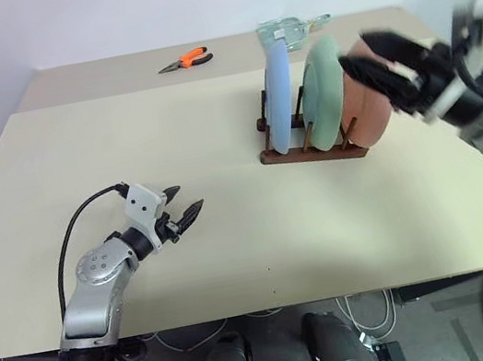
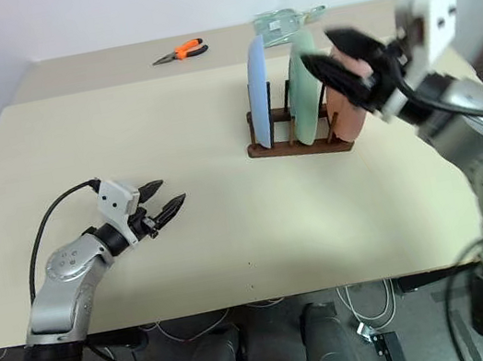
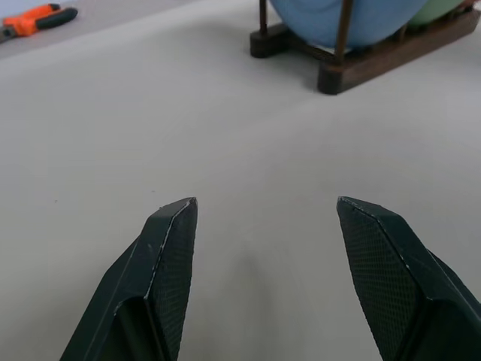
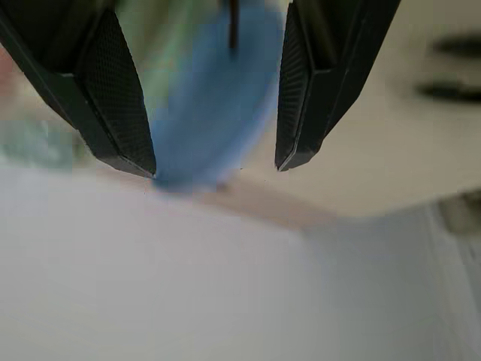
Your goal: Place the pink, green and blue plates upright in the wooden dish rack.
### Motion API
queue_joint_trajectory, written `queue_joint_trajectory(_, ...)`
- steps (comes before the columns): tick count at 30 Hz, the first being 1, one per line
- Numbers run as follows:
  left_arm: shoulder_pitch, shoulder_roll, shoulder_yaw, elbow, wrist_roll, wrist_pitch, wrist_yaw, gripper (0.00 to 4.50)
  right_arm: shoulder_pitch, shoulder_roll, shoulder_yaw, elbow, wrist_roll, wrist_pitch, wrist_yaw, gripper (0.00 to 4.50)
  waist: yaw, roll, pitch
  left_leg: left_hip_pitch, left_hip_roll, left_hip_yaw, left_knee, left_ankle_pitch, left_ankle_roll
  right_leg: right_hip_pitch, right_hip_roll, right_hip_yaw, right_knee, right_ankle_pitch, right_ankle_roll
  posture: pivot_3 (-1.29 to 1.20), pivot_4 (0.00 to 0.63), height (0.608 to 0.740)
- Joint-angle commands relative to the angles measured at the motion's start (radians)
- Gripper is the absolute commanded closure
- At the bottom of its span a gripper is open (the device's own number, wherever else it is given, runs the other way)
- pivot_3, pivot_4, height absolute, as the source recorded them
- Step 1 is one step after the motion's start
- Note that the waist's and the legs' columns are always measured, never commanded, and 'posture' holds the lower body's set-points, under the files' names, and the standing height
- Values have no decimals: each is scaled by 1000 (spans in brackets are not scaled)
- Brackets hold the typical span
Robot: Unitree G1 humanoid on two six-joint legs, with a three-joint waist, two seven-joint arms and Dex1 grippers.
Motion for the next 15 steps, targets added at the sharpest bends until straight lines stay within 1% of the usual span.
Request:
queue_joint_trajectory(1,-10,22,30,50,39,-70,16,1452,175,-10,-113,5,-34,-23,82,2009,-1,1,0,0,0,1,0,0,0,-1,0,0,0,0,0,0,150,740)
queue_joint_trajectory(3,-14,23,25,80,52,-95,20,1452,242,-24,-56,40,-154,-100,109,2009,-10,2,0,1,0,2,-1,0,0,-1,0,1,1,0,0,0,150,740)
queue_joint_trajectory(5,-4,21,28,91,54,-109,23,1452,260,-25,21,92,-277,-180,116,2009,-13,2,0,1,0,4,0,0,0,-2,0,2,1,1,0,0,150,740)
queue_joint_trajectory(6,-2,18,27,93,56,-111,27,1452,258,-24,42,115,-312,-207,121,2009,-12,2,0,1,1,4,0,0,0,-2,0,2,1,1,-1,0,150,740)
queue_joint_trajectory(11,53,9,47,51,31,-102,37,1452,172,9,153,292,-450,-299,113,2009,-6,2,0,0,0,3,0,0,0,-2,-1,2,1,1,-1,0,150,740)
queue_joint_trajectory(15,92,3,55,30,31,-109,51,1452,112,26,203,415,-527,-380,120,2009,-5,1,0,0,0,3,0,0,0,-2,-1,1,0,3,0,0,150,740)
